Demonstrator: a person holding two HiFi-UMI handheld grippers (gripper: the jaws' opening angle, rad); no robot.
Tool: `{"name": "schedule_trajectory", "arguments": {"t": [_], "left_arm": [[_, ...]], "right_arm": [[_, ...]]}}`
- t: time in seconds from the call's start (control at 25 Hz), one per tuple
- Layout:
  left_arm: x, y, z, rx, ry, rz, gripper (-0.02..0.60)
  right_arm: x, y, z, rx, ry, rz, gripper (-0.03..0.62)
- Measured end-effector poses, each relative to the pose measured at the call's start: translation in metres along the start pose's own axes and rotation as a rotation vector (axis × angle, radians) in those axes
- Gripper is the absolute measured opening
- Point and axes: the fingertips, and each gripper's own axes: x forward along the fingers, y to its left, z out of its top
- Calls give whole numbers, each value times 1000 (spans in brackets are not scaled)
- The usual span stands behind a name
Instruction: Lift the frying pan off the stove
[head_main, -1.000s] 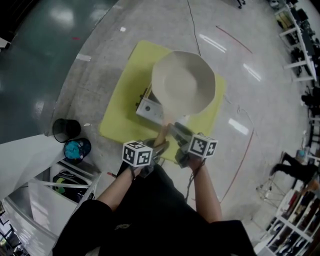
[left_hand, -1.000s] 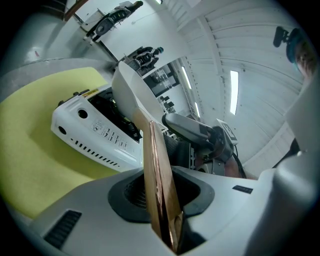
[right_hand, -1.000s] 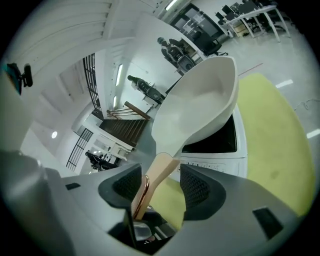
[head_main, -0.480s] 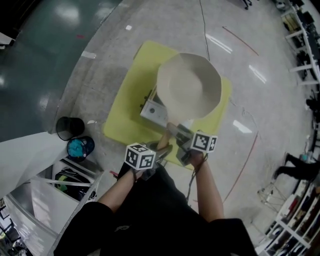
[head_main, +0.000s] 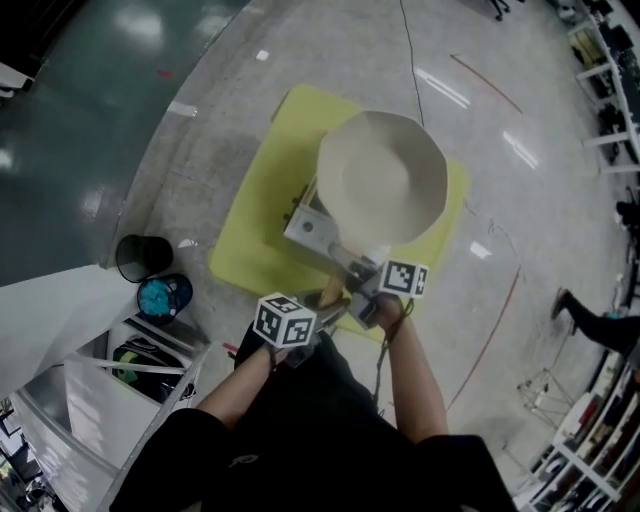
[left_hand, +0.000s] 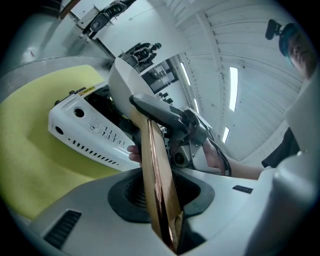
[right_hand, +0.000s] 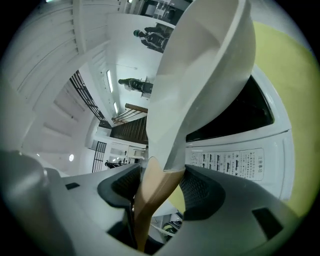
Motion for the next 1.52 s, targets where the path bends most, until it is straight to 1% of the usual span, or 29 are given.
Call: {"name": "schedule_trajectory", "arguments": {"t": [0.08, 0.2, 0.28, 0.36, 0.44, 0.52, 0.64, 0.72, 0.84, 0.88, 1.04, 1.2, 1.36, 1.52], "left_arm": [[1, 0, 0, 2, 5, 0, 135], [0, 0, 1, 2, 11, 0, 135], [-1, 1, 1, 3, 13, 0, 135], [-1, 1, 0, 5, 17, 2, 135], [-1, 2, 0, 6, 23, 0, 135], [-1, 2, 0, 9, 30, -1, 135], [0, 2, 0, 18, 41, 6, 133], [1, 2, -1, 21, 44, 17, 133], [1, 2, -3, 9, 35, 29, 130], [1, 1, -3, 4, 31, 31, 129], [0, -2, -2, -2, 27, 36, 127], [-2, -5, -1, -12, 26, 35, 127], [-6, -13, 2, 27, 6, 40, 124], [-8, -29, 8, 60, -25, 35, 124]], "right_arm": [[5, 0, -3, 70, 15, 7, 256], [13, 4, -4, 89, 32, 27, 253], [18, 7, -3, 62, 44, 34, 244], [20, 6, 1, -17, 53, 35, 239], [20, 6, 2, -24, 47, 39, 236], [20, 6, 6, -69, 43, 38, 236], [23, 13, 10, -134, 40, 86, 235], [23, 14, 10, -143, 38, 97, 233], [17, 3, 7, -120, 41, 32, 232], [16, 2, 6, -116, 41, 22, 232], [14, 4, 6, -109, 45, 22, 232], [12, 7, 5, -131, 43, 8, 235], [6, 25, 8, -190, 19, 44, 236], [-6, 40, 9, -216, 9, 39, 236]]}}
